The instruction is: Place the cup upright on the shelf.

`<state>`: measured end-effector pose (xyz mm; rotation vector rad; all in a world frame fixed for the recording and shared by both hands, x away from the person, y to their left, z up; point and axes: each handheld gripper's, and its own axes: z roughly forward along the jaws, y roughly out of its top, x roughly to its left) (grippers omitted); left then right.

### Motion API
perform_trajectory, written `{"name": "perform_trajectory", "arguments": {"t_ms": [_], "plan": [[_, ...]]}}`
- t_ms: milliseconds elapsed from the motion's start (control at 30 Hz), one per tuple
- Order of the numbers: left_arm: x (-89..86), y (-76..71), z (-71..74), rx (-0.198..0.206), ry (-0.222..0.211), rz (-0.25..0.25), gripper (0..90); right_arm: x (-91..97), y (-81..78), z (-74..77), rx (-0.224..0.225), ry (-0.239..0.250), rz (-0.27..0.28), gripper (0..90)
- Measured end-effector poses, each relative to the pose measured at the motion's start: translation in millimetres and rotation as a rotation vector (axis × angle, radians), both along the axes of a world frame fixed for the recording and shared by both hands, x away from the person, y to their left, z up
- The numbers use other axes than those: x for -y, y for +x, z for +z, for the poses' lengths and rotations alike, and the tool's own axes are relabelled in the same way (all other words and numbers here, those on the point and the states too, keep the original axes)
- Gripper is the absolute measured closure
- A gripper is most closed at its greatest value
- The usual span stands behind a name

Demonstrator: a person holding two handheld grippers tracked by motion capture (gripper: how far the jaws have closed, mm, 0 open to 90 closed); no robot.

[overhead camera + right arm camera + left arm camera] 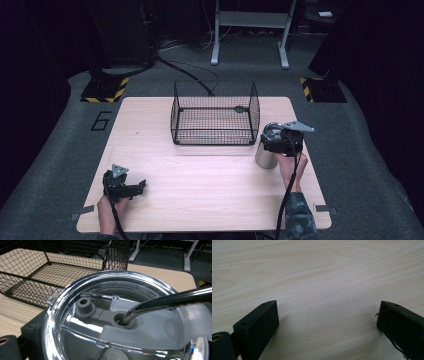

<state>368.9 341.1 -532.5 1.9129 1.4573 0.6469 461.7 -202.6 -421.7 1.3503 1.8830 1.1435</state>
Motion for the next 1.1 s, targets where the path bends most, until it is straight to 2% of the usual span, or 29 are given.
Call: {"name": "perform_trajectory", "arguments": {"t_ms": [167, 367, 633, 833, 1000, 1100], "plan": [[0.1, -0.1, 0.0, 0.0, 0.001, 0.0, 3.8, 4.4, -4.4, 7.7, 0.008, 0.004, 0.02, 3.6], [-0.2, 0.1, 0.1, -0.001, 0.0, 0.0, 3.8, 7.1, -9.5, 16.9, 0.004, 0.037, 0.051, 3.7], [-0.4, 0.1, 0.1, -0.001, 0.002, -0.001, 3.8, 6.6, -15.1, 28.7, 0.0, 0.029, 0.094, 3.7], [-0.3, 0.1, 0.0, -0.002, -0.001, -0.001, 3.8, 1.2, -16.8, 37.2, -0.013, 0.011, 0.124, 3.7], [-0.3, 0.1, 0.0, -0.001, 0.001, 0.0, 3.8, -5.4, -16.3, 44.1, -0.019, 0.027, 0.164, 3.8], [-0.2, 0.1, 0.0, -0.001, -0.001, 0.0, 3.8, -10.8, -15.5, 48.8, -0.014, 0.017, 0.179, 3.8]]}}
